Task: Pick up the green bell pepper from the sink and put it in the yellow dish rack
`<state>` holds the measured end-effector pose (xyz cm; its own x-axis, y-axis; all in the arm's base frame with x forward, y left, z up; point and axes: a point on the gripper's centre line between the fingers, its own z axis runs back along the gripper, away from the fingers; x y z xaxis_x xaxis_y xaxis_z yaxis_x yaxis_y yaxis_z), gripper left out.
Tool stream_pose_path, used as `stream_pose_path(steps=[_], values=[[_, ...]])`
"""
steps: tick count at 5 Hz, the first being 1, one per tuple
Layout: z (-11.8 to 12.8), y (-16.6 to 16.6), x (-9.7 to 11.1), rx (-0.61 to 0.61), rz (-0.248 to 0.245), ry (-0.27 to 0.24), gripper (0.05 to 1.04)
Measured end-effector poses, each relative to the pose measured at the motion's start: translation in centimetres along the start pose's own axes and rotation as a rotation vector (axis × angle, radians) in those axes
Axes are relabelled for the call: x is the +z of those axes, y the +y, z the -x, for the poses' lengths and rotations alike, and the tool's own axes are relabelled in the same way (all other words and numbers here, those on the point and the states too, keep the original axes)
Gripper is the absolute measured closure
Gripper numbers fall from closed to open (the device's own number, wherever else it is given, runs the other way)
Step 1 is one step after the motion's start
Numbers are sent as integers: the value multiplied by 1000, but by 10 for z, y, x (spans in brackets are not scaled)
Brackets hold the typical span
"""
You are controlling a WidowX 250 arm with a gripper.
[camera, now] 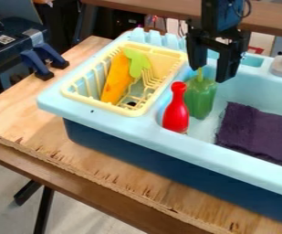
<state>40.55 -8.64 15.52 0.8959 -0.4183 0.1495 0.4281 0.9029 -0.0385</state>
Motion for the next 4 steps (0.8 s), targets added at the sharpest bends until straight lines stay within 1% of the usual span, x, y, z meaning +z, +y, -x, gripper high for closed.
stream_pose_path(steps=[1, 2, 3, 4], values=[[1, 7, 0, 21, 6, -2, 117], [3, 7, -4, 15, 15, 19, 396], [1, 5, -11, 12, 31, 42, 699], [-1, 2, -12, 10, 38, 41, 849]])
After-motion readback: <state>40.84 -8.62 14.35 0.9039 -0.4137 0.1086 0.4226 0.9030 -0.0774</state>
